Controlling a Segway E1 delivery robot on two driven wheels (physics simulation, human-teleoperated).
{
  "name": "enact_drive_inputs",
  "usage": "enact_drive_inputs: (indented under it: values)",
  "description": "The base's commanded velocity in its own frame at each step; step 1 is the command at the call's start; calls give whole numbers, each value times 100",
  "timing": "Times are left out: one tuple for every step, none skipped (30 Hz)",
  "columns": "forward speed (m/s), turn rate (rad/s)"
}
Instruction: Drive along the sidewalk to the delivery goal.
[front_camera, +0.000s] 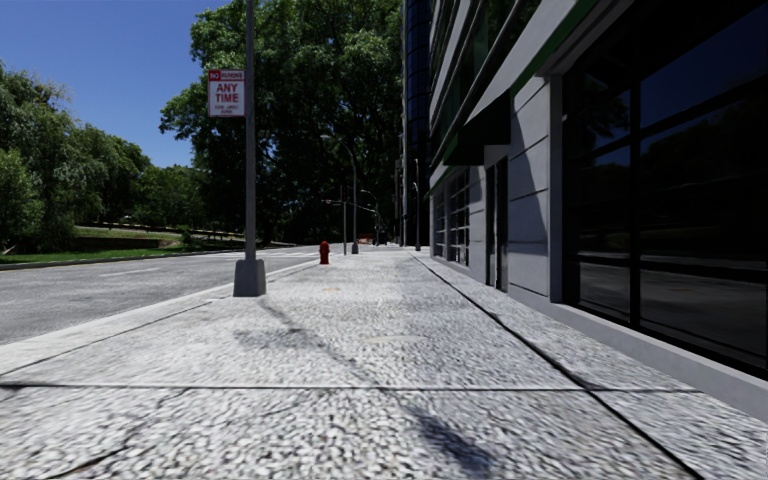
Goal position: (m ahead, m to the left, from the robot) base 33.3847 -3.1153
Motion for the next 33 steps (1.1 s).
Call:
enact_drive_inputs:
  values:
    - [200, 0]
    - [200, 0]
    - [200, 0]
    - [200, 0]
    - [200, 0]
    - [200, 0]
    - [200, 0]
    - [200, 0]
    - [200, 0]
    - [200, 0]
    - [200, 0]
    - [200, 0]
    - [200, 0]
    - [200, 0]
    - [200, 0]
    - [200, 0]
    - [200, 0]
    - [200, 0]
    - [200, 0]
    - [200, 0]
    - [200, 0]
    - [200, 0]
    - [200, 0]
    - [200, 0]
    - [200, 0]
    - [200, 0]
    - [200, 0]
    - [200, 0]
    - [200, 0]
    - [200, 0]
    - [200, 0]
    - [200, 0]
    - [200, 0]
